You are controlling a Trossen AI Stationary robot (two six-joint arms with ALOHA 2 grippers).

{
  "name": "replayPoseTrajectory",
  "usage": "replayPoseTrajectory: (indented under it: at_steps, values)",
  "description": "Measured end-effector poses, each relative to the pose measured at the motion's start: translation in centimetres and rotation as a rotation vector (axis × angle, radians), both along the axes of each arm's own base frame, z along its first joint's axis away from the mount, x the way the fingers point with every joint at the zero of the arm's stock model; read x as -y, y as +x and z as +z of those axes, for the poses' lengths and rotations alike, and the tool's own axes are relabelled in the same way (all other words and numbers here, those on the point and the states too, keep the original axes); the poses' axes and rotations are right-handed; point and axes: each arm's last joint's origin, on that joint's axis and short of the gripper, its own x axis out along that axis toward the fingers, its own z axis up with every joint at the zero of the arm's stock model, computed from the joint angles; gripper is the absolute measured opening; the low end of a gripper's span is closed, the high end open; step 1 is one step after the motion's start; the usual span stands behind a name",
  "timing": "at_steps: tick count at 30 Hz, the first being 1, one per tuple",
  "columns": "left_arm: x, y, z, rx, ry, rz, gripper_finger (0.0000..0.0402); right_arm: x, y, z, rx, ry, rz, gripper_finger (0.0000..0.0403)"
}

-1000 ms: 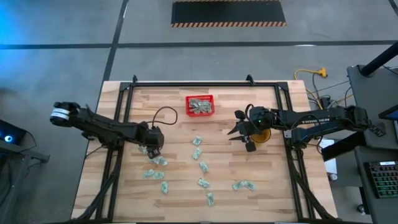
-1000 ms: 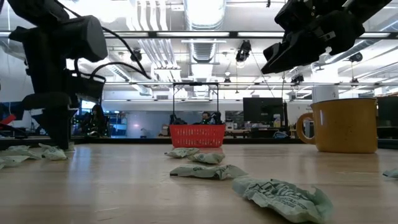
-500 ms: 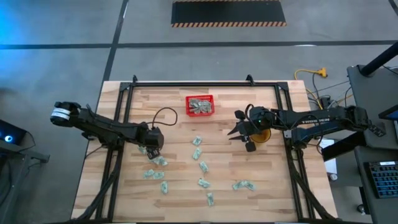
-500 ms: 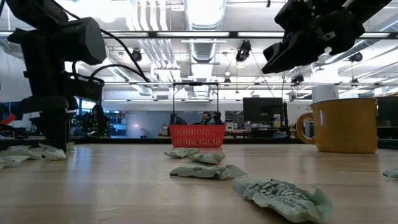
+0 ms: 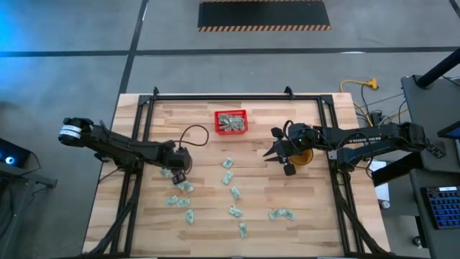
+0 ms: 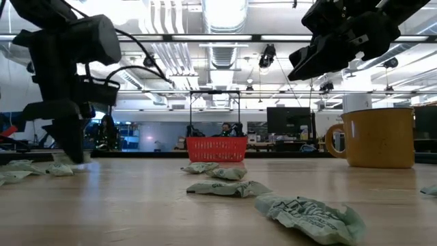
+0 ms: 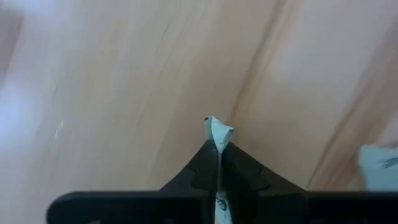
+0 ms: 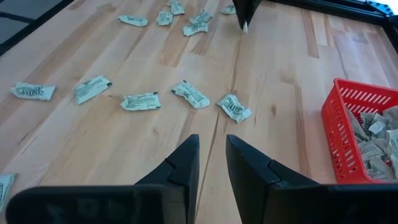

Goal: Pick and place Stevia / Truvia into bins
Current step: Put the white stevia packet into the red bin

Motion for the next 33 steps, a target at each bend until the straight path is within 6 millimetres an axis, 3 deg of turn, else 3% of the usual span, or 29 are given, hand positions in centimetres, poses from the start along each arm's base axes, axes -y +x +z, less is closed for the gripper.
replayPoseTrajectory:
  at_steps: [5, 13, 19, 25, 33]
  values:
    - [0.1, 1.8, 1.4, 0.124, 0.079, -0.148, 0.0006, 0.0, 0.0, 0.0, 0.0, 0.0, 0.0, 0.0074]
    - [-0.3, 5.7, 4.9, 0.495, 0.572, -0.385, 0.0006, 0.0, -0.1, -0.2, -0.008, 0.005, -0.002, 0.0068]
    - [-0.8, 6.8, 7.1, 0.657, 0.766, -0.448, 0.0006, 0.0, -0.3, -0.7, -0.03, 0.039, -0.025, 0.007]
    - [-2.9, 6.9, 7.3, 0.632, 0.827, -0.395, 0.0006, 0.0, -0.4, -1.0, -0.046, 0.061, -0.07, 0.0068]
    - [-7.6, 8.3, 5.9, 0.634, 0.872, -0.291, 0.0006, 0.1, -0.3, -0.9, -0.019, 0.044, -0.098, 0.0068]
